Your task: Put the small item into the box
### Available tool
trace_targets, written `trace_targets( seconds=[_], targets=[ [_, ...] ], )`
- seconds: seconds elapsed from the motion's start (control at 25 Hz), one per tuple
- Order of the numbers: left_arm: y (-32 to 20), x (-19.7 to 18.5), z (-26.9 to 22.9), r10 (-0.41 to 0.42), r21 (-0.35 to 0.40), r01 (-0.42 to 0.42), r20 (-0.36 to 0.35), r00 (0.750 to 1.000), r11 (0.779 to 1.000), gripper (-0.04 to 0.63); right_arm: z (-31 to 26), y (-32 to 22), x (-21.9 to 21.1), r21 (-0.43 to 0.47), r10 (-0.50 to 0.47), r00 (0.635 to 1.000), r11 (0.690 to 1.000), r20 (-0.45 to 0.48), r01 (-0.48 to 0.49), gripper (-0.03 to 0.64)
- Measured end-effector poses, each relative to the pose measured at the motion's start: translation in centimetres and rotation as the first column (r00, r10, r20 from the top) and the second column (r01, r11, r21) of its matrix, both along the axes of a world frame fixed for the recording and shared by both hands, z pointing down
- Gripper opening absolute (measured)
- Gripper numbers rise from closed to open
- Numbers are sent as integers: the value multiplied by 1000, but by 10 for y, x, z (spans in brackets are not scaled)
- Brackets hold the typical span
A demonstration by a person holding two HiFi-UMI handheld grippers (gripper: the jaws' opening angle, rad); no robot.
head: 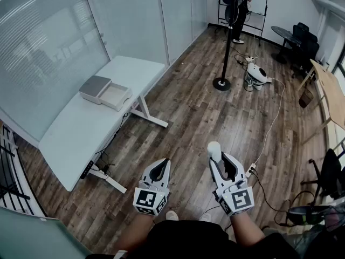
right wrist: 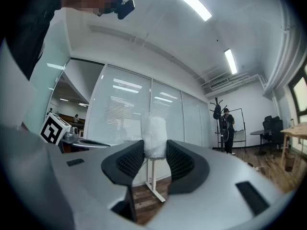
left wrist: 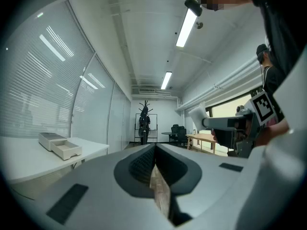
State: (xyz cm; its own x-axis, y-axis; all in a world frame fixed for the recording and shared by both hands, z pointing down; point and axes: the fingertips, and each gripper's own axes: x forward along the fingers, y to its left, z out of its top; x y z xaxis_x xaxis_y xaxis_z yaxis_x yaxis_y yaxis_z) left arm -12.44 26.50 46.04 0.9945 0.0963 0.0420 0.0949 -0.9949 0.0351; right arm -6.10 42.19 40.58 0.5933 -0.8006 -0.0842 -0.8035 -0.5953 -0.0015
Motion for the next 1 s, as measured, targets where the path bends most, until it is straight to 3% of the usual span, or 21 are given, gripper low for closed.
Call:
trace_targets(
  seconds=[0.2, 0.32, 0.68, 1.0],
  targets=[
    [-9, -3, 0, 0, 1, 0, 3, 1000, 1000, 12, 5, -12, -5, -9, -29, 1000, 1000, 3, 29, 149],
    [-12, -5, 0, 3, -1, -3, 0, 1000, 1000, 12, 4, -15, -3, -35, 3, 1000, 999, 6, -3, 149],
    [-46, -23, 4, -14, -4, 14, 1, 1000, 1000, 12, 8, -51, -16, 1, -55, 998, 998, 15, 55, 153],
    [-75, -35, 7, 6, 18, -6, -3, 1000, 1000, 12, 12, -79, -27, -19, -10, 998, 1000, 60, 11, 155]
  ],
)
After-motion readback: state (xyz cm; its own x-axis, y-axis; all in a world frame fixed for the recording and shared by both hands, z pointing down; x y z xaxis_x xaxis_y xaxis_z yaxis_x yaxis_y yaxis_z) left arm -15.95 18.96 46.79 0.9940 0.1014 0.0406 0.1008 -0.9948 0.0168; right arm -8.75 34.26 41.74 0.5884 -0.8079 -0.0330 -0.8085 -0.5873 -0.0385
